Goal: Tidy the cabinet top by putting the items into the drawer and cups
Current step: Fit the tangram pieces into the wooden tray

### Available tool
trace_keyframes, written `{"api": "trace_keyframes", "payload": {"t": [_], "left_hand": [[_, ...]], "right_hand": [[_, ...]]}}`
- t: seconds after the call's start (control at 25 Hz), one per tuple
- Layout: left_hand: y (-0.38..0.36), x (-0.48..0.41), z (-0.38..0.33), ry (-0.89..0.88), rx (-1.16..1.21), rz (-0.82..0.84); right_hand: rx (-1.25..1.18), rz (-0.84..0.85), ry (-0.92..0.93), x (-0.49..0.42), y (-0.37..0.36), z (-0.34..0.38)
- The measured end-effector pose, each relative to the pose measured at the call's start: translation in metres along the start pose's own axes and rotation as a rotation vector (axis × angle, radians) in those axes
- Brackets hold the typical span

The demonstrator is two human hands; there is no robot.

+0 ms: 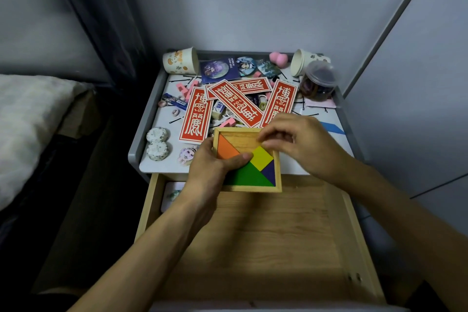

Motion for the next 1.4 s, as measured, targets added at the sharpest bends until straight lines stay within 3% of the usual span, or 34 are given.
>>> {"api": "trace_keyframes", "payload": {"t": [0.12,0.24,0.32,0.48,0.8,0.88,1.0,1.12,1.4], "left_hand": [[0.003,0.001,-0.002,-0.003,0.004,-0.042],[0.003,0.003,-0.003,0.008,0.009,-0.061],[0.004,0.002,-0.004,0.007,0.003,-0.069],[0.004,0.001,-0.004,0.005,0.011,-0.068],[0.006,0.0,-0.003,-0.006,-0.001,-0.069],[0.005,0.0,-0.004,-0.011,0.01,-0.063],[0.005,0.001,-0.004,-0.011,0.011,-0.055],[0.004,0.0,-0.004,-0.012,0.004,-0.031],[-0.001,0.003,-0.004,-0.002,0.023,0.012]], "right_hand": [[-0.008,-0.189,-0.217,-0.008,0.016,-0.034],[0.2,-0.155,-0.432,-0.013,0.015,-0.076],[0.251,-0.11,-0.45,-0.016,0.002,-0.087],[0.239,-0.177,-0.48,-0.021,-0.013,-0.089],[0.214,-0.124,-0.539,-0.016,-0.006,-0.084],[0.171,-0.177,-0.554,-0.013,0.011,-0.086],[0.383,-0.25,-0.615,-0.002,0.039,-0.102],[0.567,-0.135,-0.726,0.007,0.045,-0.117],[0.553,-0.003,-0.801,0.005,0.046,-0.109]]}}
Point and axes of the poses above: each hand's wrist, its own x-axis away from the middle knuckle, its own y-axis out of the back of the hand, z = x × y, the point moved 1 cm from there along -x, towards the middle knuckle, and after that the axes turned 2 degrees about x, right-handed, at the moved point
